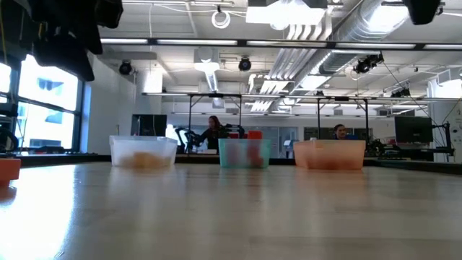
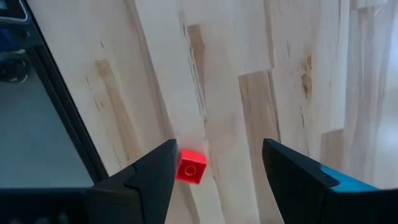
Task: Sort & place blocks by color
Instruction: Put the red game piece into the orange bin
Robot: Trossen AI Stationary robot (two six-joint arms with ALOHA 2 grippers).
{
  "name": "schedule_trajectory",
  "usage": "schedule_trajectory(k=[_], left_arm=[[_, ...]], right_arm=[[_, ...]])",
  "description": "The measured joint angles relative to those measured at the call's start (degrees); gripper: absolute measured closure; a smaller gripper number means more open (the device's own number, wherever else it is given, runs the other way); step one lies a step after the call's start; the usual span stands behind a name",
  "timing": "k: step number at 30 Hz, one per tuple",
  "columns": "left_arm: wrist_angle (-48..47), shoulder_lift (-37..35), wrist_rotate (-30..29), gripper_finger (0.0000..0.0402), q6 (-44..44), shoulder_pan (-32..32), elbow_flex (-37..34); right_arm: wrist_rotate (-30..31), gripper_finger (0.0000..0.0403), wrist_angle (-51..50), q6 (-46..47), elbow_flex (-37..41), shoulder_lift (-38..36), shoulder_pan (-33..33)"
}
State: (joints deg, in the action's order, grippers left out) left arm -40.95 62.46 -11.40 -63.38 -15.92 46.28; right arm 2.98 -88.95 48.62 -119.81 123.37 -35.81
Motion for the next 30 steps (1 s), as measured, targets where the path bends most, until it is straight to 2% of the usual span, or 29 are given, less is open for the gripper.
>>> schedule_trajectory(k=[6,13,18,30], left_arm=[[-0.2,0.0,-1.3,0.0165,-1.2,-3.2,0.0],[-3.6,0.0,-1.5,0.0165,-3.7,-5.1,0.0],[-4.3,0.0,-2.5,0.0165,-4.2,-6.1,0.0],[-4.3,0.0,-3.0,0.0165,-5.2,-6.3,0.0]], right_arm=[[0.0,0.0178,0.1,5.6,0.8,-0.1,-2.0],[-2.7,0.0178,0.0,10.7,9.2,-0.1,-4.0],[-4.7,0.0178,1.4,12.1,12.2,0.0,-5.4],[-3.0,0.0178,-1.0,11.5,13.9,-0.4,-6.6]])
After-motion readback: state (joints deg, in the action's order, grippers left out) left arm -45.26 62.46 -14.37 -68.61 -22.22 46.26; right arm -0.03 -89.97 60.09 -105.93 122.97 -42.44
